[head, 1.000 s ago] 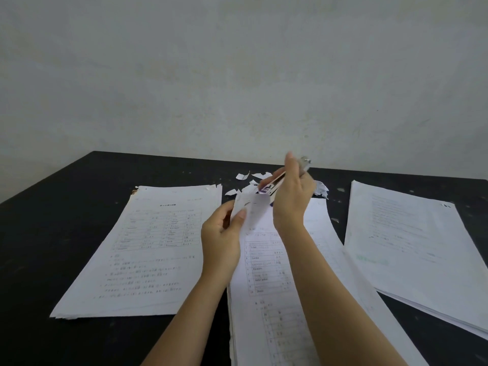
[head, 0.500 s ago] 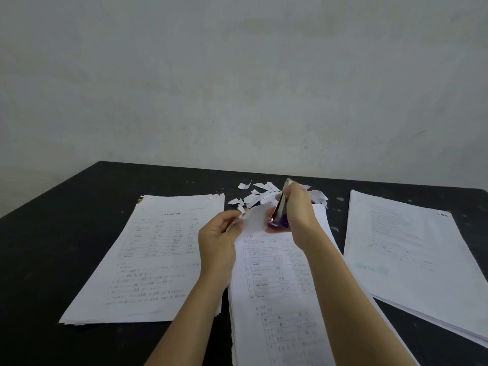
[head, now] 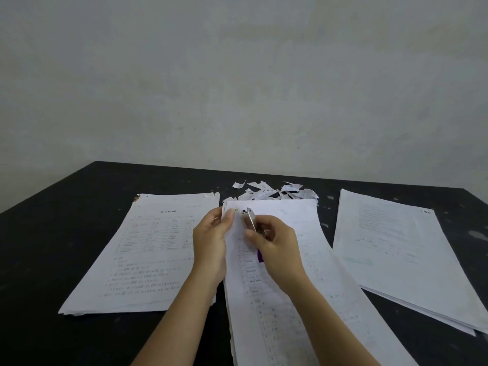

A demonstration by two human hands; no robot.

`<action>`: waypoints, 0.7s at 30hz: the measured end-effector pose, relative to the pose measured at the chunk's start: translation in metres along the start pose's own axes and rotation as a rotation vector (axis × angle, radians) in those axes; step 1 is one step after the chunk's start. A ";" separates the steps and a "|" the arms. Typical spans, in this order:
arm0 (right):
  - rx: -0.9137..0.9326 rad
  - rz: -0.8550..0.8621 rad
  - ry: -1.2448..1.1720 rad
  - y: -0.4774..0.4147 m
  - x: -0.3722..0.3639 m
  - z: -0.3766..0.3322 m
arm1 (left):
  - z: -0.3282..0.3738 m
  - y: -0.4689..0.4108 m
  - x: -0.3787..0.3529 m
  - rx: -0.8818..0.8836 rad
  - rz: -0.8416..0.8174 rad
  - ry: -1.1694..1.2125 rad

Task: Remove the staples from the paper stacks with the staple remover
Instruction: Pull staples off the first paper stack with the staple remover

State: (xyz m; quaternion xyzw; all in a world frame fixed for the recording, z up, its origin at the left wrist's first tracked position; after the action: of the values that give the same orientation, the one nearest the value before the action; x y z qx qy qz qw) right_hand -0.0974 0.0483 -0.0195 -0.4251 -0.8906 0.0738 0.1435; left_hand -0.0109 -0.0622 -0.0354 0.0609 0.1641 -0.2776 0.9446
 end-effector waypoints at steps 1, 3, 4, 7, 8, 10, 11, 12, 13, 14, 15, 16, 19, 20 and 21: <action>0.011 0.008 0.020 0.001 0.000 -0.001 | 0.000 0.000 0.000 0.016 -0.015 0.036; 0.021 0.010 0.054 0.003 -0.001 -0.002 | 0.000 0.000 0.000 0.027 -0.034 0.065; 0.019 0.010 0.059 0.003 -0.002 -0.002 | 0.001 0.000 0.000 0.024 -0.038 0.063; 0.005 0.023 0.014 0.004 -0.001 0.000 | 0.002 0.000 0.000 0.011 -0.056 0.055; 0.007 0.025 -0.012 0.005 -0.001 -0.001 | 0.003 0.000 0.000 0.007 -0.067 0.053; 0.003 0.028 -0.068 0.006 -0.001 -0.001 | 0.004 -0.001 -0.001 -0.018 -0.091 0.032; -0.012 0.026 -0.114 0.007 0.000 0.000 | 0.007 0.000 -0.001 -0.045 -0.104 0.007; -0.036 0.022 -0.171 0.008 0.000 0.002 | 0.010 0.000 -0.002 -0.082 -0.116 -0.021; -0.073 0.017 -0.237 0.009 0.000 0.005 | 0.014 0.000 -0.003 -0.127 -0.129 -0.055; -0.118 0.010 -0.310 0.010 -0.001 0.010 | 0.019 0.001 -0.004 -0.183 -0.136 -0.106; -0.175 0.004 -0.394 0.012 -0.001 0.016 | 0.023 0.003 -0.005 -0.238 -0.141 -0.168; -0.234 0.000 -0.475 0.014 -0.002 0.022 | 0.025 0.005 -0.006 -0.285 -0.144 -0.230; -0.379 0.004 -0.670 0.019 -0.004 0.035 | 0.035 0.019 -0.016 -0.487 -0.166 -0.402; -0.426 0.025 -0.746 0.020 -0.004 0.039 | 0.042 0.027 -0.021 -0.621 -0.166 -0.477; -0.474 0.053 -0.828 0.021 -0.004 0.041 | 0.048 0.038 -0.026 -0.770 -0.159 -0.553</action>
State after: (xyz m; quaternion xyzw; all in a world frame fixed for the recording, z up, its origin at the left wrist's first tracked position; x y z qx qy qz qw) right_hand -0.0929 0.0583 -0.0647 -0.4038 -0.8540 0.0354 -0.3262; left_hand 0.0021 -0.0269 0.0195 -0.3824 0.0019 -0.2736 0.8826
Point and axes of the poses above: each hand's wrist, its own y-axis away from the middle knuckle, its own x-axis out of the back of the hand, z = x × y, the point moved 9 cm from there along -y, towards the middle knuckle, and after that the axes turned 2 degrees about x, right-handed, at the moved point
